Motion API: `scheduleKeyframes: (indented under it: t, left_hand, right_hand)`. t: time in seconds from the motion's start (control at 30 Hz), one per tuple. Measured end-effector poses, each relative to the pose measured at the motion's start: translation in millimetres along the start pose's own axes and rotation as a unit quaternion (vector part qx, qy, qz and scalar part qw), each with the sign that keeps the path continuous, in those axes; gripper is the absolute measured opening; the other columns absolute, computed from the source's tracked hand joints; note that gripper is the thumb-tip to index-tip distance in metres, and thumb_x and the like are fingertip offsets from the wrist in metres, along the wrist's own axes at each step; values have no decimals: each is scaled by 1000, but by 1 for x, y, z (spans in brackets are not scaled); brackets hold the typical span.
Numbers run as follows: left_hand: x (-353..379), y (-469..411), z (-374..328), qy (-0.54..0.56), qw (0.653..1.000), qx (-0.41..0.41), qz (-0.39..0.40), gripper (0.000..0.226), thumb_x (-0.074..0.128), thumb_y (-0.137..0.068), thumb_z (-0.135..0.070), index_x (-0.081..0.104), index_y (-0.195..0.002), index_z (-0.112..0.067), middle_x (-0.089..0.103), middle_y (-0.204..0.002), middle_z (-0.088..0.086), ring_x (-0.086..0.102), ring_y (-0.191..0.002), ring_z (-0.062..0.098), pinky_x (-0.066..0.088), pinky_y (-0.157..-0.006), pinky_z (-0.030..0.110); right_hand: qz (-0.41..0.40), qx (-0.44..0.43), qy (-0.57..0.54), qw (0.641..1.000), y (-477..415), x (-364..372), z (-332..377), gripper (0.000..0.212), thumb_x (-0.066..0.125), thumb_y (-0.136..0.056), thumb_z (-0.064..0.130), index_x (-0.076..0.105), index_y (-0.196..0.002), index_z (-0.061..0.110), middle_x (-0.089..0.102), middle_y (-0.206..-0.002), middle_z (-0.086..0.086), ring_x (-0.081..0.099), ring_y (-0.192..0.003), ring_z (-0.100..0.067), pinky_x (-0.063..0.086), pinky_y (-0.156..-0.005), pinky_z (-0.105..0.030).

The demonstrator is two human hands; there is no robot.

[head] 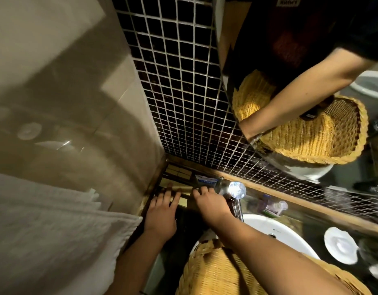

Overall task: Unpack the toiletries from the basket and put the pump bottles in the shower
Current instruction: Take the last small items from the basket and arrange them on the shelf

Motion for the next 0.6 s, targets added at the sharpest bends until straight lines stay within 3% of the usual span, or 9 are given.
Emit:
scheduleKeyframes:
  t: [0.1, 0.17, 0.27, 0.37, 0.6]
  left_hand:
    - [-2, 1, 0, -1, 1000, 3, -7, 88, 57, -87, -38, 5, -157, -28, 21, -160, 11, 20, -145, 32, 20, -118, 45]
    - [-2, 2, 1, -5, 1000, 7, -8, 88, 58, -86, -38, 8, -157, -27, 22, -160, 11, 19, -145, 32, 20, -117, 45]
    - [-1, 2, 3, -4, 1000, 10, -7, 87, 59, -85, -38, 11, -157, -28, 24, -160, 10, 21, -145, 32, 19, -117, 44]
    - [1, 0, 5, -11, 1000, 8, -3, 90, 59, -84, -39, 7, -157, -29, 23, -160, 10, 21, -145, 31, 18, -118, 44]
    - [3, -5, 7, -21, 1000, 8, 7, 86, 57, -84, -38, 13, -157, -28, 29, -156, 9, 24, -142, 30, 19, -117, 43]
  right_hand:
    - [-26, 3, -7, 1000, 3, -8, 8, 58, 57, -94, 16, 36, -148, 10, 45, -138, -16, 47, -123, -33, 47, -96, -45]
    - [-43, -30, -18, 998, 8, -12, 22, 68, 58, -92, 25, 29, -152, 11, 39, -149, -16, 43, -131, -33, 36, -107, -42]
    - [-11, -46, -59, 997, 16, 1, 34, 85, 55, -93, 38, 8, -159, 15, 9, -166, -11, 16, -149, -28, 16, -119, -38]
    - [44, 10, -78, 996, 19, 24, 26, 83, 40, -98, 47, -5, -158, 11, -10, -166, -10, -8, -152, -24, -7, -118, -37]
    - [95, 45, -93, 990, 12, 36, 12, 84, 36, -100, 50, -7, -157, 6, -9, -165, -15, -8, -152, -28, -5, -121, -40]
Point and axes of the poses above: each hand's wrist, its own y-axis away from the middle knuckle, its own x-axis out of the palm, z = x × y, the point moved 10 cm from there along -y, towards the middle knuckle
